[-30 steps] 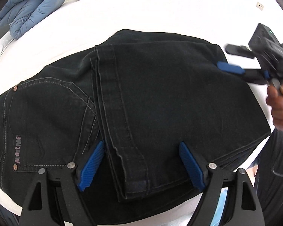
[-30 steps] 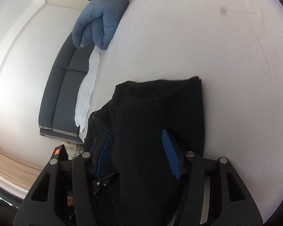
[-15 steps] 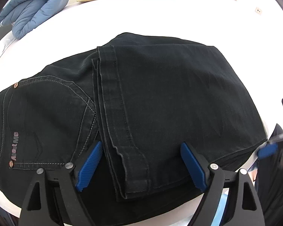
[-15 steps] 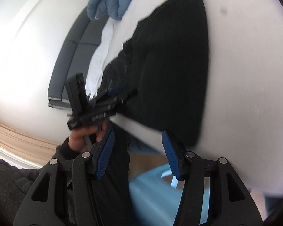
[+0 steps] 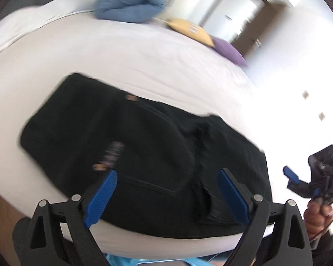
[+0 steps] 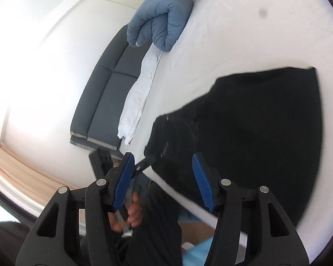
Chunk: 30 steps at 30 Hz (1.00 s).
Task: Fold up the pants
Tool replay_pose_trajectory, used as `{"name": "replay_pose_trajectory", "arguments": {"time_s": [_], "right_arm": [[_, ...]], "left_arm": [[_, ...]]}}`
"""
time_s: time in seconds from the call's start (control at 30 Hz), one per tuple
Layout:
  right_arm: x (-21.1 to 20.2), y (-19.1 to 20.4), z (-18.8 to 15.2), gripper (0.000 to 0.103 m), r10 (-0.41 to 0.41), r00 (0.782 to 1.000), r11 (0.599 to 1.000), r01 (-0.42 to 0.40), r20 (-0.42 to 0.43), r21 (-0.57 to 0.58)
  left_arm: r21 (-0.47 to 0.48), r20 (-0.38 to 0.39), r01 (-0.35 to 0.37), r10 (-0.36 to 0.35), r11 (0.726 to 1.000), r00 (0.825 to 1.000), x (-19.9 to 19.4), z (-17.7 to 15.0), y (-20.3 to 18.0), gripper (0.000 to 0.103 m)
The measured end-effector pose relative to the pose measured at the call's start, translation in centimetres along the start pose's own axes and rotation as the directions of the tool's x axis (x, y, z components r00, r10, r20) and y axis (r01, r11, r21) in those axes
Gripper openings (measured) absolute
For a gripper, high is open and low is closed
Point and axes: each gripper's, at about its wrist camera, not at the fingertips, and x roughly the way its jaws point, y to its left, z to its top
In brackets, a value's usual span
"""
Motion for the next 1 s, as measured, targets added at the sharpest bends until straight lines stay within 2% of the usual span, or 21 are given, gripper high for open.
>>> {"name": "replay_pose_trajectory", "arguments": {"time_s": [0.07, 0.17, 0.3, 0.47, 0.53, 0.57, 0.67, 0.8, 0.87, 0.93, 1.0], "right_arm": [[2.1, -0.2, 1.6, 0.054, 0.004, 1.0, 0.999, -0.004, 0.005, 0.053], [5.2, -0.4, 3.0, 0.054, 0.041, 0.999, 0.993, -0.04, -0.006, 0.114], [10.2, -0.1, 3.5, 0.054, 0.068, 0.996, 0.988, -0.058, -0.064, 0.141], [15.3, -0.4, 3.0, 0.054, 0.103, 0.987, 0.983, -0.082, -0.125, 0.166], [16.5, -1.1, 2.7, 0.054, 0.125, 0.984, 0.975, -0.098, -0.129, 0.198], [16.8, -1.4, 2.6, 0.054, 0.134, 0.983, 0.972, -0.105, -0.128, 0.208], [17.8, -1.9, 2.5, 0.054, 0.164, 0.979, 0.964, -0.133, -0.123, 0.23], [18.7, -4.0, 2.4, 0.054, 0.126, 0.983, 0.956, -0.083, -0.137, 0.282], [19.3, -5.7, 2.1, 0.053, 0.043, 0.985, 0.946, 0.014, -0.167, 0.324], [19.6, -6.9, 1.9, 0.04, -0.003, 0.982, 0.935, 0.069, -0.188, 0.347], [19.9, -7.1, 1.9, 0.039, 0.0, 0.983, 0.929, 0.067, -0.182, 0.364]], "left_arm": [[-0.136, 0.047, 0.03, -0.024, 0.99, 0.999, -1.9, 0.7, 3.5, 0.094], [-0.335, 0.101, 0.099, -0.069, 0.937, 0.992, -3.3, 0.9, 8.9, 0.094], [-0.459, 0.105, 0.133, -0.095, 0.878, 0.99, -3.4, 0.3, 13.0, 0.094], [-0.538, 0.116, 0.161, -0.116, 0.828, 0.986, -2.2, 0.2, 14.6, 0.094], [-0.558, 0.114, 0.153, -0.108, 0.816, 0.988, -1.1, 0.3, 15.1, 0.094], [-0.576, 0.113, 0.153, -0.107, 0.803, 0.988, -0.6, 0.4, 15.5, 0.094], [-0.634, 0.164, 0.225, -0.156, 0.74, 0.974, 0.1, 0.0, 16.9, 0.094], [-0.622, 0.176, 0.253, -0.183, 0.741, 0.967, 0.8, 0.5, 17.1, 0.094], [-0.62, 0.173, 0.261, -0.196, 0.74, 0.965, 1.3, 0.7, 17.2, 0.094], [-0.621, 0.174, 0.273, -0.21, 0.735, 0.962, 1.6, 1.1, 17.3, 0.094], [-0.625, 0.182, 0.288, -0.223, 0.726, 0.958, 1.5, 1.2, 17.4, 0.09]]}}
